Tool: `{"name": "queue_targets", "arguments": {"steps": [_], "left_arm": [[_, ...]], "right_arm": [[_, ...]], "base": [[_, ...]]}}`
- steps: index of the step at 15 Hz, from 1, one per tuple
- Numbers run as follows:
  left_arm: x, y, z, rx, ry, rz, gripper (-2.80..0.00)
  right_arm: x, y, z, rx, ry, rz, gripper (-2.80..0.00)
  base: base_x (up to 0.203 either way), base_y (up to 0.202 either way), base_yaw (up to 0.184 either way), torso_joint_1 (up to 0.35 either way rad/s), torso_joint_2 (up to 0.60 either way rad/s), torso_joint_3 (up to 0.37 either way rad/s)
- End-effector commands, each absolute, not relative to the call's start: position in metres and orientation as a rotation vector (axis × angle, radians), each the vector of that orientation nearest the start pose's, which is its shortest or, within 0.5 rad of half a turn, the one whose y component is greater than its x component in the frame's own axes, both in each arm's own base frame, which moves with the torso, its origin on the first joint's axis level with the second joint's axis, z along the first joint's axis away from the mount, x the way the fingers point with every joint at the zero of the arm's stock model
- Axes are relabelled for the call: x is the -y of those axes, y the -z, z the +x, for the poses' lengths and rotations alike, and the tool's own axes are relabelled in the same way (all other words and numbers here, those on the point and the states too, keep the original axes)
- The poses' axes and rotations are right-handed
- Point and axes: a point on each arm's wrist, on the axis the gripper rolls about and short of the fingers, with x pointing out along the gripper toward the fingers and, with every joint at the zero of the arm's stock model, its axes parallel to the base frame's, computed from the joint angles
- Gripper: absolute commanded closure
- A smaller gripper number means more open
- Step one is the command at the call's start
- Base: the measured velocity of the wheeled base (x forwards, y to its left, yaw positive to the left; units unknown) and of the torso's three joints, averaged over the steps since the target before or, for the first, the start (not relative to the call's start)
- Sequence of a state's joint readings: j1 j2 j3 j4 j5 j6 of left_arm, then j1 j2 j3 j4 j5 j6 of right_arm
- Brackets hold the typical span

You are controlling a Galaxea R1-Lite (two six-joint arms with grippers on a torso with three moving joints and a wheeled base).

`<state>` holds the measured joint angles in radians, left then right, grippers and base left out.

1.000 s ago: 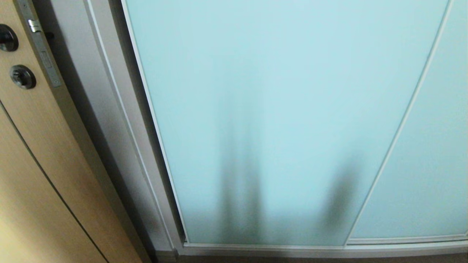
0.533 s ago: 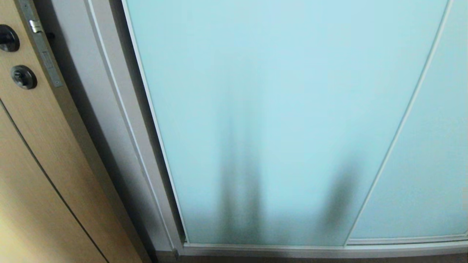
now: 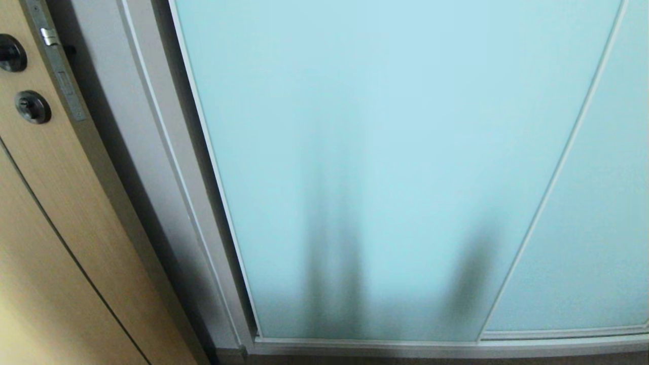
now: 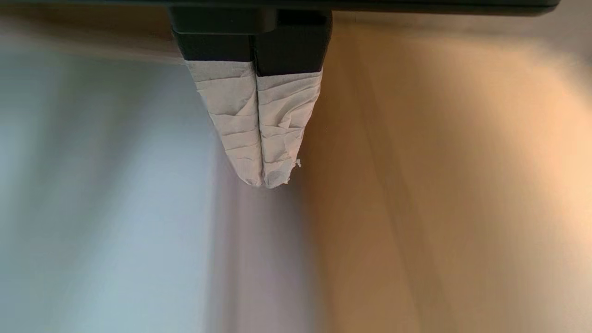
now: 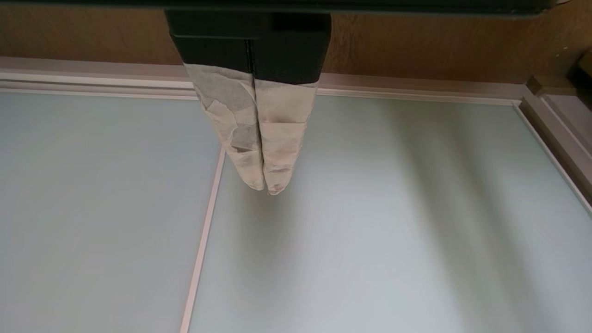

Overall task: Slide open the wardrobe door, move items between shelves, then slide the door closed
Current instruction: Close the door

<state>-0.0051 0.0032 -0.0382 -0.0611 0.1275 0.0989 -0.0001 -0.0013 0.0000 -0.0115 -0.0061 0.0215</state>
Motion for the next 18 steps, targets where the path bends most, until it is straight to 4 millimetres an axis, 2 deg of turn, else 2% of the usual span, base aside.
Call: {"name": "queue_targets", "arguments": {"steps": [1,3,18], "left_arm": [[-0.0001,-0.0822,-0.0232,0.063,0.001,0.094,0.00],[0.0002,-0.0730,-0.0235,-0.036,0.020,0.088,0.00],[0.0002,-0.0750,-0.0228,-0.004,0.017,0.064,0.00]], "right_arm": [[0.0001,-0.0767,-0.0228,0.012,0.006,0.022,0.00],[0.0001,-0.0767,-0.0228,0.012,0.006,0.022,0.00],[0.0001,-0.0767,-0.0228,0.012,0.007,0.022,0.00]], "base": [[0.000,0.000,0.000,0.000,0.00,0.000],[0.000,0.000,0.000,0.000,0.00,0.000],[0.000,0.000,0.000,0.000,0.00,0.000]]}}
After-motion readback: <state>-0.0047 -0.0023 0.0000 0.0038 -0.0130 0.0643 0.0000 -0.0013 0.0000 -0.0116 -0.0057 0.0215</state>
